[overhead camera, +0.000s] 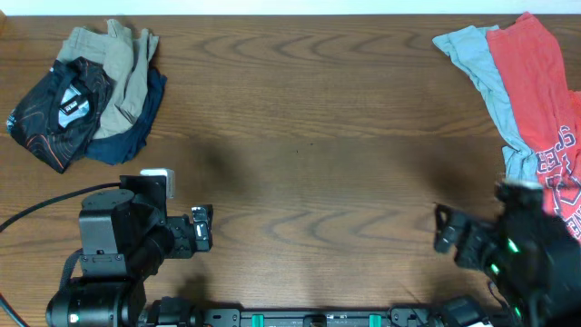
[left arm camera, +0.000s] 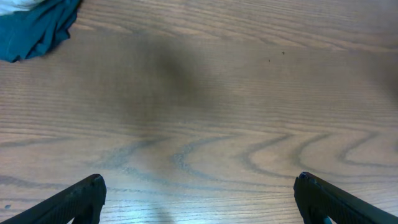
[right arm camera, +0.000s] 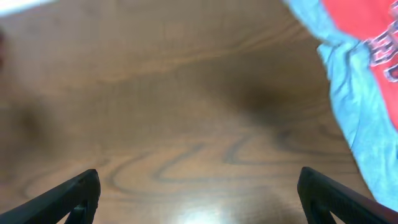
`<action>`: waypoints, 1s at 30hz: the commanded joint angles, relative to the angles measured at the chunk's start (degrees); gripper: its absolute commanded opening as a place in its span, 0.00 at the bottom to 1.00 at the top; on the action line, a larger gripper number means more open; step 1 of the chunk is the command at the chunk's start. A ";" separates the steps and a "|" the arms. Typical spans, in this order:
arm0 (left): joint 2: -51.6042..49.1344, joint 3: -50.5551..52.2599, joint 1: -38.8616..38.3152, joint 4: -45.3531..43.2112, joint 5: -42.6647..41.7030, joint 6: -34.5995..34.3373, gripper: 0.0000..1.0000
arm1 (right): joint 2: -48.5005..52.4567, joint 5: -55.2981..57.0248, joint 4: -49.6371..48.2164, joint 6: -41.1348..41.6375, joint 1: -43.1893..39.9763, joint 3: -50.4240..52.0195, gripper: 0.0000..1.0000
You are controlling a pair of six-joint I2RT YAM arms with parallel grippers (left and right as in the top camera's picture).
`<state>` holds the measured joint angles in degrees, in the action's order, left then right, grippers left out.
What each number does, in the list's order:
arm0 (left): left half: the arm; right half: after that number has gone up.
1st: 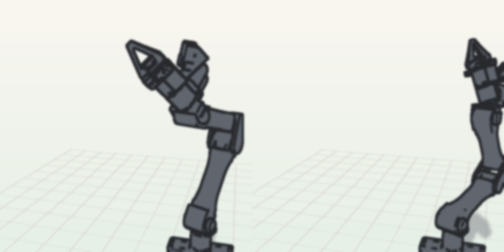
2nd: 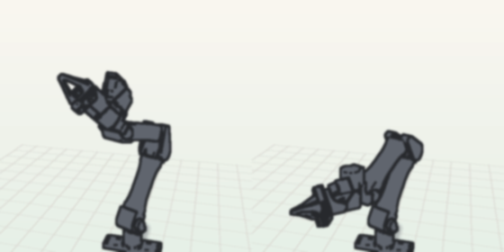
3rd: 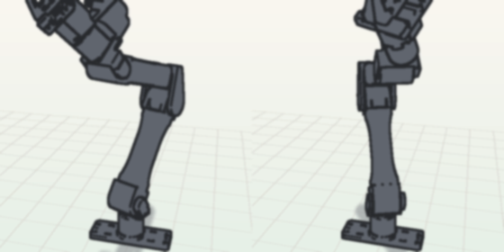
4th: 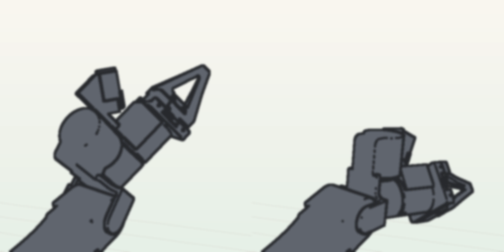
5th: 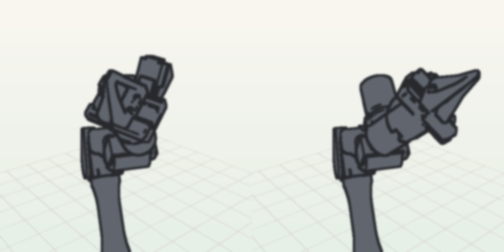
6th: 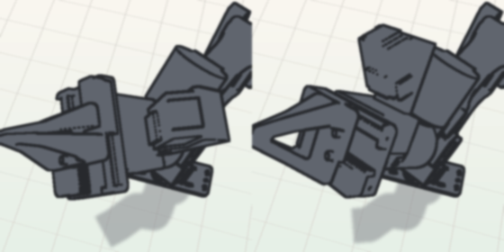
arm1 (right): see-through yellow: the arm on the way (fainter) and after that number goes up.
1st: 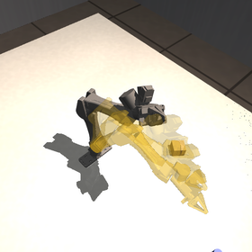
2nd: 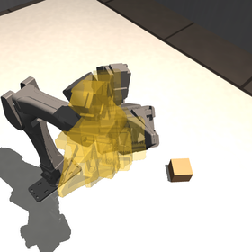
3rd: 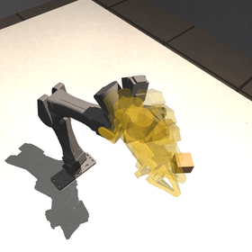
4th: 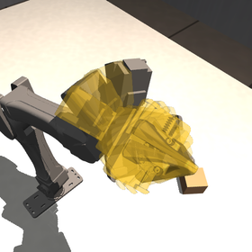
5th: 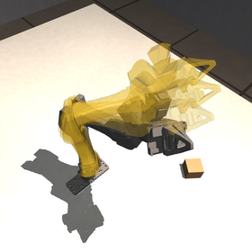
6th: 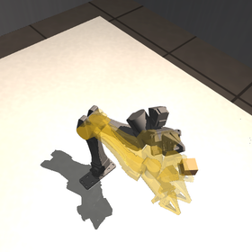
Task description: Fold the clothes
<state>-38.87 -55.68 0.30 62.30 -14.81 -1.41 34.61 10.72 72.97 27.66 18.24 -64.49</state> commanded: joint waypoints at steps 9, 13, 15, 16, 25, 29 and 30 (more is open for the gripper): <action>0.02 0.72 0.15 -0.24 0.50 0.74 0.98 | -21.99 -7.19 -19.67 -14.99 -11.54 21.57 0.99; 0.02 0.72 0.15 -0.24 0.50 0.74 0.98 | -29.68 -8.46 -30.53 -15.06 -14.38 32.92 0.99; 0.02 0.72 0.15 -0.24 0.50 0.74 0.98 | -32.72 -8.74 -35.28 -15.04 -15.32 37.57 0.99; 0.02 0.72 0.15 -0.24 0.50 0.74 0.98 | -34.36 -9.27 -38.21 -15.08 -15.80 40.17 0.99; 0.02 0.72 0.15 -0.24 0.50 0.74 0.98 | -34.29 -11.65 -66.14 -16.65 -17.31 57.37 0.99; 0.02 0.72 0.15 -0.24 0.50 0.74 0.98 | -34.34 -11.56 -77.20 -20.94 -17.31 64.30 0.99; 0.02 0.72 0.15 -0.24 0.50 0.74 0.98 | -34.34 -11.69 -75.93 -22.84 -17.31 64.17 0.99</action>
<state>-38.87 -55.11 0.30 62.28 -14.61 -1.41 0.62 -0.43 -2.85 9.85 1.28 -1.96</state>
